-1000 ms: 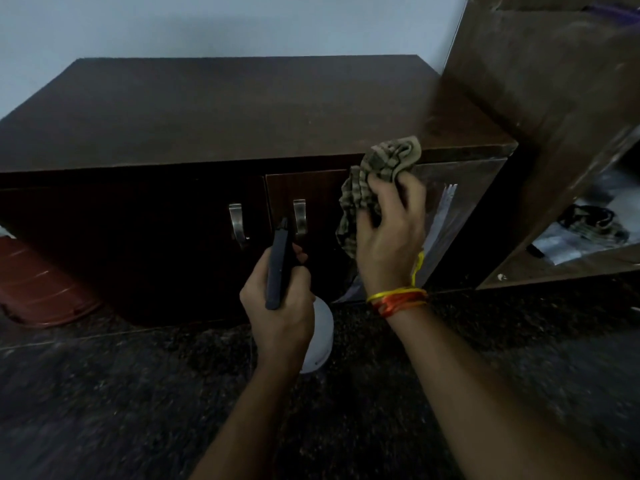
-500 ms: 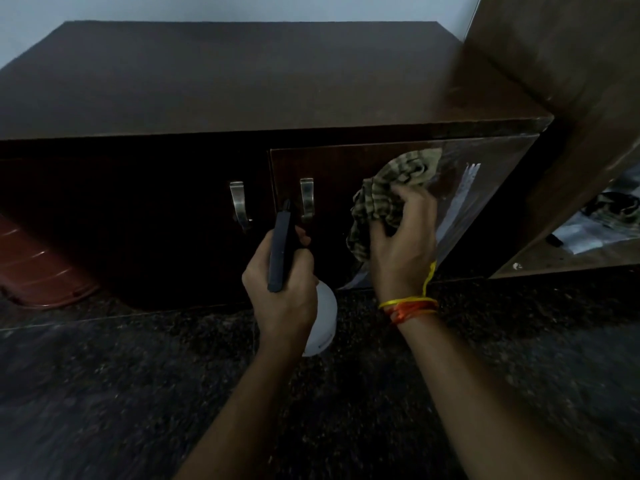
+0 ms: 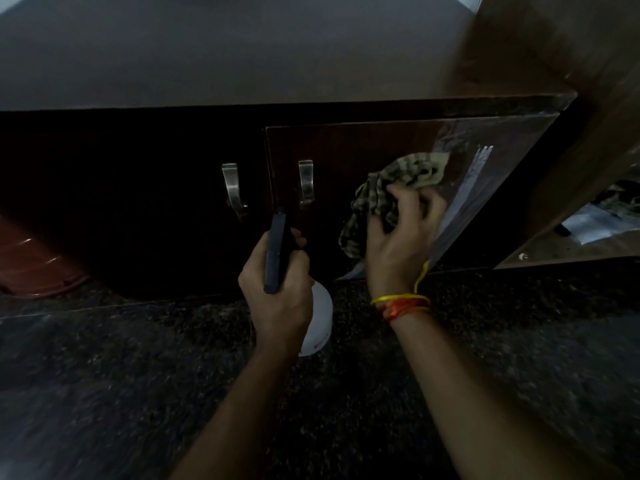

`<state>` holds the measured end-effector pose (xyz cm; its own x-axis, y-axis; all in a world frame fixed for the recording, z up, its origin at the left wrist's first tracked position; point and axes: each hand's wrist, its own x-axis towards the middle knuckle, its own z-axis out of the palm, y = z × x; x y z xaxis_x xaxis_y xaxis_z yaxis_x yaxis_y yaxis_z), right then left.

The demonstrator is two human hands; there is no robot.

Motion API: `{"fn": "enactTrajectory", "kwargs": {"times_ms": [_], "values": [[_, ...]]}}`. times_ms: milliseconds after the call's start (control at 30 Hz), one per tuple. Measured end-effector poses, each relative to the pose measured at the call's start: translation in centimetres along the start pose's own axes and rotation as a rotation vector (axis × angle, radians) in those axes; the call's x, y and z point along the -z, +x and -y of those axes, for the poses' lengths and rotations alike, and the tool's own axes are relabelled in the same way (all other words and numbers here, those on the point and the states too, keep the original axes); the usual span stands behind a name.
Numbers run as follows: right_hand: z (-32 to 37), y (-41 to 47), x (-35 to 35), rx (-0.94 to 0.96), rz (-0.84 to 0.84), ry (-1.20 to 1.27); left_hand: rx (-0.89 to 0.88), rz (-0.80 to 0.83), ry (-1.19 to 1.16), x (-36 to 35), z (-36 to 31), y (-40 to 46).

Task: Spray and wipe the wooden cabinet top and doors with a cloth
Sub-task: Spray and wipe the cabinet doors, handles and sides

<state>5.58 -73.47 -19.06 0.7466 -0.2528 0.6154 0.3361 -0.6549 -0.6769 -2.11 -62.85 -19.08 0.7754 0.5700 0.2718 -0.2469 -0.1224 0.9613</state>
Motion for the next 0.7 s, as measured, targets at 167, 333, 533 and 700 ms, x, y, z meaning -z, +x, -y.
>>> {"fn": "enactTrajectory", "kwargs": {"times_ms": [167, 333, 533, 700], "values": [[-3.1, -2.9, -1.3, -0.05, 0.204, -0.063, 0.011, 0.001, 0.009, 0.1, 0.4, 0.2], [-3.6, -3.5, -1.8, -0.103, 0.199, -0.021, 0.016, 0.004, 0.002, 0.2, 0.7, 0.1], [-0.8, -1.8, -2.0, -0.078, 0.015, 0.078, -0.011, -0.008, 0.016, -0.1, 1.3, 0.7], [-4.2, -4.9, -2.8, -0.122, 0.184, -0.043, 0.007, 0.003, -0.005, -0.7, 1.5, 1.0]]}}
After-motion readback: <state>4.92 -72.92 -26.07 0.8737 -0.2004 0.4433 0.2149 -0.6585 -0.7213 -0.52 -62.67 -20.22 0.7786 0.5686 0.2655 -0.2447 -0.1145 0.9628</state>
